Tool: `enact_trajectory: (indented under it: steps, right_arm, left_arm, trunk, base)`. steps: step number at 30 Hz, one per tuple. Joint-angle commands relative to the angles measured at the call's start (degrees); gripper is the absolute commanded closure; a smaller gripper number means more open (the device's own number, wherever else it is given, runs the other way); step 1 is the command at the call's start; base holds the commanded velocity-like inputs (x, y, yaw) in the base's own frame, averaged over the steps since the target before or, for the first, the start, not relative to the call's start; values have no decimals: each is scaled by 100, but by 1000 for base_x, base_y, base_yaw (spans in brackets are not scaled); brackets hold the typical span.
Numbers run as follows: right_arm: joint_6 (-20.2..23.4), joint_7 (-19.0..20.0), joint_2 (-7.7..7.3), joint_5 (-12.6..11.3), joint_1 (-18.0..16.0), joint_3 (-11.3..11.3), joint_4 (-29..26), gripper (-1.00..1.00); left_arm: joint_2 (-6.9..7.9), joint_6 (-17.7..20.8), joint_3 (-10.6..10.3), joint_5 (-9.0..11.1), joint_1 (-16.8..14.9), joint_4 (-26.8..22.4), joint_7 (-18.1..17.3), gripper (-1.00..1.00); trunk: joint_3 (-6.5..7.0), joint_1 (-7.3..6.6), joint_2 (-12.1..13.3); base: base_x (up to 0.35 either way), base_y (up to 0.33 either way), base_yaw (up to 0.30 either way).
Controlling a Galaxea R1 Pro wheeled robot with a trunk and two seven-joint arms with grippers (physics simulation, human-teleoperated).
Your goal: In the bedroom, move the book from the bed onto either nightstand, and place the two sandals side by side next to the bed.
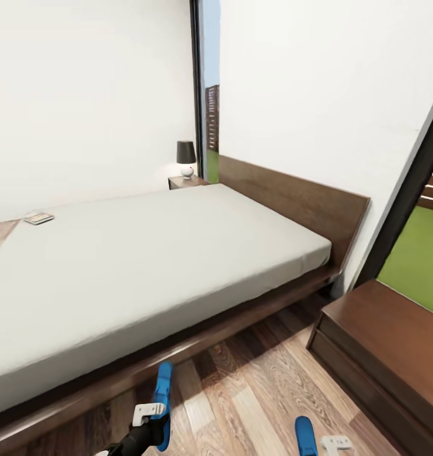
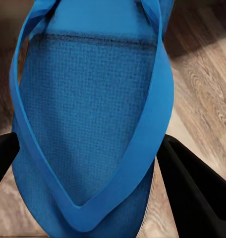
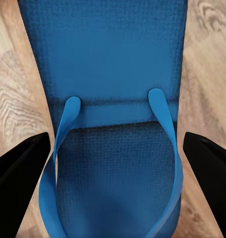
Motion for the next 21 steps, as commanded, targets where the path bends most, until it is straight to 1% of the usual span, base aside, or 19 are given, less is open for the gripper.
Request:
enact_trajectory:
  steps: [1, 21]
  right_arm:
    - [-19, 33, 0, 45, -2, -48, 4, 100]
    - [-19, 42, 0, 45, -2, -48, 4, 100]
  left_arm:
    - [-1, 0, 22, 34, -5, 9, -43, 100]
    - [-1, 0, 22, 34, -4, 9, -43, 100]
  trunk:
    - [-5, -1, -2]
    - [-5, -1, -2]
  base:
    - [0, 0, 287]
    - [0, 0, 287]
